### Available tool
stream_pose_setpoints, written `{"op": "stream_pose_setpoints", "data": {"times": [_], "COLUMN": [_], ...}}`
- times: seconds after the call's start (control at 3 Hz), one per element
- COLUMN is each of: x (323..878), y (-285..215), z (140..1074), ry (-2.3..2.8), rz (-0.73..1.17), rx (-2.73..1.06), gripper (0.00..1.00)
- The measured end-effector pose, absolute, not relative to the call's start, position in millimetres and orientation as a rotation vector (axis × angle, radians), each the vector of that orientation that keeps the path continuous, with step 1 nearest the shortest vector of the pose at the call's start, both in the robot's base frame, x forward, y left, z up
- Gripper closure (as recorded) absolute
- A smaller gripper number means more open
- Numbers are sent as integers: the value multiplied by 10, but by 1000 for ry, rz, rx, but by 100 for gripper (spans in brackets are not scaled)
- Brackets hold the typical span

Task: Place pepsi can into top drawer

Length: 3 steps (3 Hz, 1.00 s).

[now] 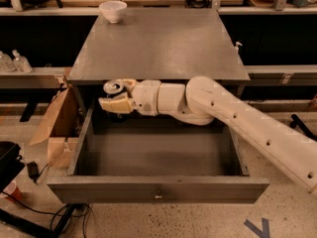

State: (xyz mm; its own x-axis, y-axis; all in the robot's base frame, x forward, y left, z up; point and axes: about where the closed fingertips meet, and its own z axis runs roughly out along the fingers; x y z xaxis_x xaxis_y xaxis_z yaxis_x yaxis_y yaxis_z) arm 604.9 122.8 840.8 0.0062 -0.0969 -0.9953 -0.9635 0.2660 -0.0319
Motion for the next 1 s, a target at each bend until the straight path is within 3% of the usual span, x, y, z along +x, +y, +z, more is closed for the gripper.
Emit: {"op": "stream_pose_setpoints", "data": {"times": [0.67,1.0], "x": [5831,5800], "y": [1414,1446], "z": [6917,6885], "ry": [1401,1400], "rz": [1160,1177], "rx": [-1210,-1213], "gripper": [100,73]}}
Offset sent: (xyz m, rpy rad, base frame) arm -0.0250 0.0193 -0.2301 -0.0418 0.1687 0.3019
